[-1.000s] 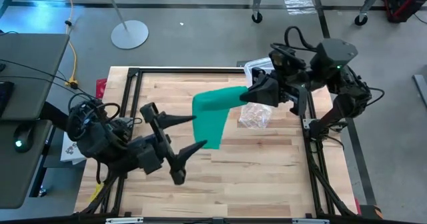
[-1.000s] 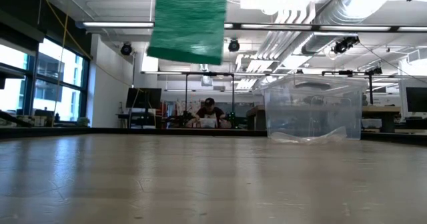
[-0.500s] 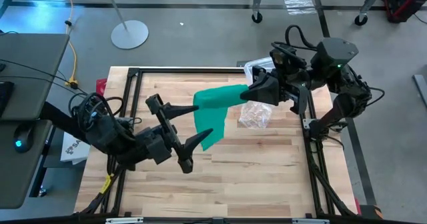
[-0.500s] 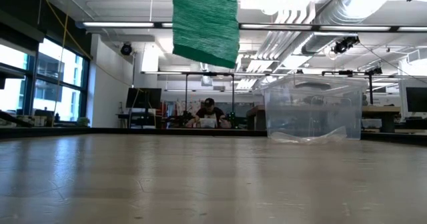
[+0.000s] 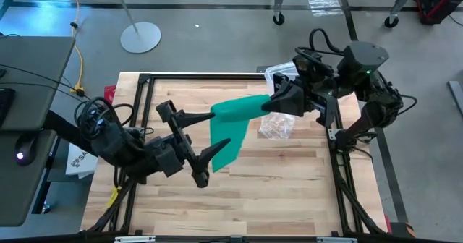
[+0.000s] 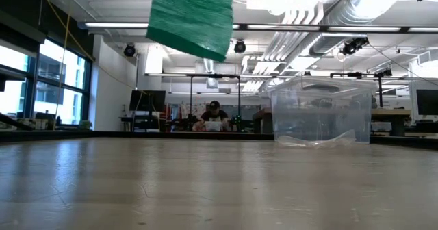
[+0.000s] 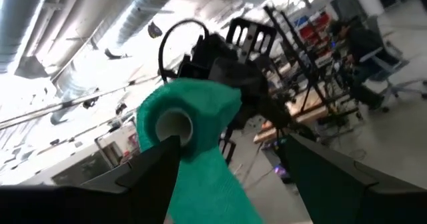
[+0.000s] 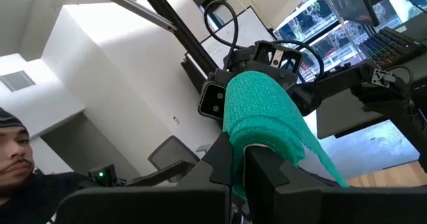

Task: Roll bandage
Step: Roll the green bandage

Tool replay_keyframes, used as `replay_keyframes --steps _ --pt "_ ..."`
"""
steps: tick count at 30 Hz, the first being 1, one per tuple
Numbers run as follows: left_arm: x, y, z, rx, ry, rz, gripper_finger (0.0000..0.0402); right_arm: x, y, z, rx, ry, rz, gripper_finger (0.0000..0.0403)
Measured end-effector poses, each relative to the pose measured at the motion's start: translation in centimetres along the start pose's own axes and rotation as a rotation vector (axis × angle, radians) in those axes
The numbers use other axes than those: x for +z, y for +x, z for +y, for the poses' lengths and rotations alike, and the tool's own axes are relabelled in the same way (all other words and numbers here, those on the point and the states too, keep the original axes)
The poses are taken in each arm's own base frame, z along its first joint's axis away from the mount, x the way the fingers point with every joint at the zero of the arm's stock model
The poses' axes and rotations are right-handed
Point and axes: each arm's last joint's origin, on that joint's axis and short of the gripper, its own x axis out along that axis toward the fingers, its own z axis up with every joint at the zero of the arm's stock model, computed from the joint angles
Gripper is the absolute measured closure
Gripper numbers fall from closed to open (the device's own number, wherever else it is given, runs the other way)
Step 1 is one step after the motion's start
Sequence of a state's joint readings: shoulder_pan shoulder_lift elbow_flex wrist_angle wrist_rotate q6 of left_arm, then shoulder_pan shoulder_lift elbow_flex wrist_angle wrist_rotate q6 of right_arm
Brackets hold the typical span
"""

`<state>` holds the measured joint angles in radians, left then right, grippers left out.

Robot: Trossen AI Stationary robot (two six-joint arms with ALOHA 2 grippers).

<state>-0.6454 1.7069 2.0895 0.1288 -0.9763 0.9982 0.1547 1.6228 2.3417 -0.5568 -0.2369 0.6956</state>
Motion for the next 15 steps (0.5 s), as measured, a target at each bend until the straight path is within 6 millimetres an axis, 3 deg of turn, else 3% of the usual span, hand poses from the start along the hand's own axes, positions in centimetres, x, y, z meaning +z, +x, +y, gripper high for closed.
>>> replay_keyframes --steps 8,15 --pt "-0.5 1.0 0.4 0.006 0.013 -0.014 0.0133 -0.1 0.0 -0.1 -0.01 0.009 0.009 0.0395" --pt "-1.4 1.2 -0.4 -0.061 0.077 0.031 0.0133 -0.5 0.0 -0.4 -0.05 0.027 0.043 0.0395"
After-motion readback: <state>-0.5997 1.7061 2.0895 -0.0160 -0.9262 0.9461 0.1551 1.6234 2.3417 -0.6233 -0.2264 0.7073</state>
